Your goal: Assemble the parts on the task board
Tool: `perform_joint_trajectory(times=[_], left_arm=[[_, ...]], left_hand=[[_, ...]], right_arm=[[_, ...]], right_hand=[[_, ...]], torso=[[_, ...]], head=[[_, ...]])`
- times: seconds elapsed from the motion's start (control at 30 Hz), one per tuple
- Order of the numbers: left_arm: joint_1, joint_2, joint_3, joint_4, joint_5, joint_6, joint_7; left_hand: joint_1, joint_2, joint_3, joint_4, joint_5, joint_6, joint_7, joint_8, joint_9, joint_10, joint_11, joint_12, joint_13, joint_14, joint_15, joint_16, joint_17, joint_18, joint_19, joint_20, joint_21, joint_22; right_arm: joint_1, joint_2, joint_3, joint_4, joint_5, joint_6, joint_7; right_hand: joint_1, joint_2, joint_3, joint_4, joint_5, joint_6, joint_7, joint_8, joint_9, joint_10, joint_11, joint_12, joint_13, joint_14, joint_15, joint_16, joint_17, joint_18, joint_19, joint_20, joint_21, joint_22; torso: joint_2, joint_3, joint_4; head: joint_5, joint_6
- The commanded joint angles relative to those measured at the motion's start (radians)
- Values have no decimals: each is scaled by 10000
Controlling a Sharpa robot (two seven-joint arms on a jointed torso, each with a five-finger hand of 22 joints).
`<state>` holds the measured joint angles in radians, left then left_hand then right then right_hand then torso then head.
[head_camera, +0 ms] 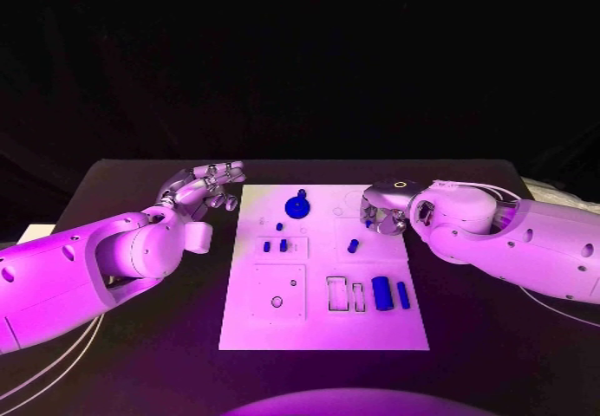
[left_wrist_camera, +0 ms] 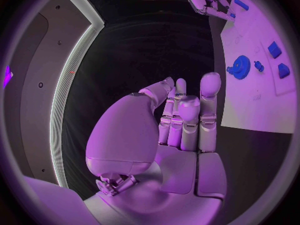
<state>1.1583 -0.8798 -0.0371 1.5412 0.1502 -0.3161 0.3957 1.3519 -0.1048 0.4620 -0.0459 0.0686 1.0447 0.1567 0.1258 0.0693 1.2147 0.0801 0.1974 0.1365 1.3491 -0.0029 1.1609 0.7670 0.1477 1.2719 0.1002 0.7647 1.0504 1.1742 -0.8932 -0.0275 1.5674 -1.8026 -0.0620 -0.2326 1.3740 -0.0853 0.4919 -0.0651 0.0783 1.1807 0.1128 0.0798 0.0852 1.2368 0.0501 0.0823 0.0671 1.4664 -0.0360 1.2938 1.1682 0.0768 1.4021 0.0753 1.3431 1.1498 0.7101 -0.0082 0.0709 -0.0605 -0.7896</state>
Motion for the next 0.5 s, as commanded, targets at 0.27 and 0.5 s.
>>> perform_joint_trajectory(times=[0.27, 0.5], left_arm=[[-2, -13, 7, 25, -164, 71, 43], [-2, -22, 8, 5, -205, 60, 25]], left_hand=[[360, 39, -3, -213, 77, 45, 50, -18, -8, -120, -16, 153, 65, -111, -12, -39, -52, 104, -22, -19, -64, -30], [399, 58, -4, -241, 77, 51, 48, -17, -8, -131, -18, 172, 75, -115, -14, -43, -67, 104, -18, -22, -70, -33]], right_arm=[[-72, 2, -33, 102, -103, -843, 31], [-64, -158, -23, 319, -26, -1440, -32]], right_hand=[[10, 172, 202, 10, -106, 216, -1, 73, 77, 275, -4, 69, 39, 472, 77, 159, 115, 40, 88, 40, 71, 96], [6, 172, 214, 8, -110, 213, 3, 68, 79, 283, -2, 66, 38, 472, 77, 163, 118, 36, 97, 39, 84, 118]], torso=[[-10, 3, -13], [-14, 0, -4]], head=[[-6, -33], [-42, -32]])
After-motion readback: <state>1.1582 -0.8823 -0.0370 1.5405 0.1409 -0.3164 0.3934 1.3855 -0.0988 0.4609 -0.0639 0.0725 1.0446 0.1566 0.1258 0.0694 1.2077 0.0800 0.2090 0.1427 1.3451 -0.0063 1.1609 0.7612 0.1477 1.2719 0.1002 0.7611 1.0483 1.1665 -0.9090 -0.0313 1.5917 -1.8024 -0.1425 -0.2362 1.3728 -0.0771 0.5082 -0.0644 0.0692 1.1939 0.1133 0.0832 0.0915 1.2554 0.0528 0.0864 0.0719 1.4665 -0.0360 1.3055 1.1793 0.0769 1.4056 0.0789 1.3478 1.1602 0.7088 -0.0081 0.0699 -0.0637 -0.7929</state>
